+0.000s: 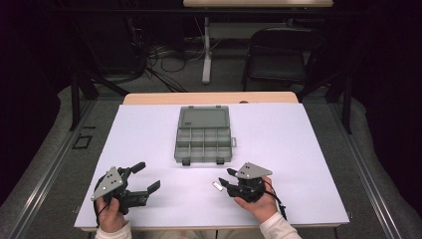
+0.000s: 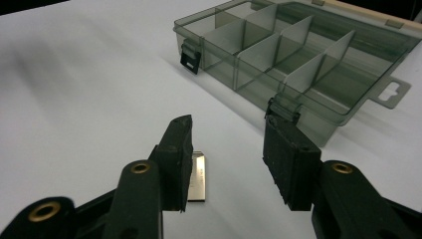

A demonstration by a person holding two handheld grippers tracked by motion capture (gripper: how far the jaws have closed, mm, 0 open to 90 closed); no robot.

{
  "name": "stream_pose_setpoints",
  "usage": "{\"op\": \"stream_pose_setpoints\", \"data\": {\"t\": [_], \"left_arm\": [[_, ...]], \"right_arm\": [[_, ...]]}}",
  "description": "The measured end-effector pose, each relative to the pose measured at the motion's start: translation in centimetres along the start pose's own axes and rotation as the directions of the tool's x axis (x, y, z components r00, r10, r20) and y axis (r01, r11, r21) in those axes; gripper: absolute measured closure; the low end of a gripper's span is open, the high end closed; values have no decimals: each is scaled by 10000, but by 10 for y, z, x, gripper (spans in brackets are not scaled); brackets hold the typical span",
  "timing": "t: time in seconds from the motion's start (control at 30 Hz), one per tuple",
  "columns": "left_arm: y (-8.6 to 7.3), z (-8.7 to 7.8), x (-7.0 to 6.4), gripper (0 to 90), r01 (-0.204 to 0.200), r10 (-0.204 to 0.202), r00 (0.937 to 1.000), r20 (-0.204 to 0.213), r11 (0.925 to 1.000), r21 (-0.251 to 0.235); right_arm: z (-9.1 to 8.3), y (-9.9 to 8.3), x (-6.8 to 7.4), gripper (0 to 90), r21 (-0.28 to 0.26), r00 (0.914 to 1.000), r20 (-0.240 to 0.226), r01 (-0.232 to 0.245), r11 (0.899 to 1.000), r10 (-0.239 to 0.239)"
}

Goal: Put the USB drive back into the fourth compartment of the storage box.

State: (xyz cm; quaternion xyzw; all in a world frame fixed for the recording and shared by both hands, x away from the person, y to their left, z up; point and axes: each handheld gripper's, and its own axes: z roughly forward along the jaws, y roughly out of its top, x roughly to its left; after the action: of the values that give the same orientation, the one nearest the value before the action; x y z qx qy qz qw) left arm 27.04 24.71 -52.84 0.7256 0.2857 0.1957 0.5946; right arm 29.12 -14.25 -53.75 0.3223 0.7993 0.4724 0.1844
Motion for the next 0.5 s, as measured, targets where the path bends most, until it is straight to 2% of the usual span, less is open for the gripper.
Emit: {"op": "stream_pose_setpoints", "data": {"t": [0.17,0.5], "left_arm": [[0,0,0,154,12,-12,10000,1,10000,9],[0,0,0,154,33,-32,10000,-15,10000,31]], "right_arm": [[8,-4,0,585,248,9997,-211,-150,9996,155],[21,-11,6,659,697,9988,-464,-113,9975,146]]}}
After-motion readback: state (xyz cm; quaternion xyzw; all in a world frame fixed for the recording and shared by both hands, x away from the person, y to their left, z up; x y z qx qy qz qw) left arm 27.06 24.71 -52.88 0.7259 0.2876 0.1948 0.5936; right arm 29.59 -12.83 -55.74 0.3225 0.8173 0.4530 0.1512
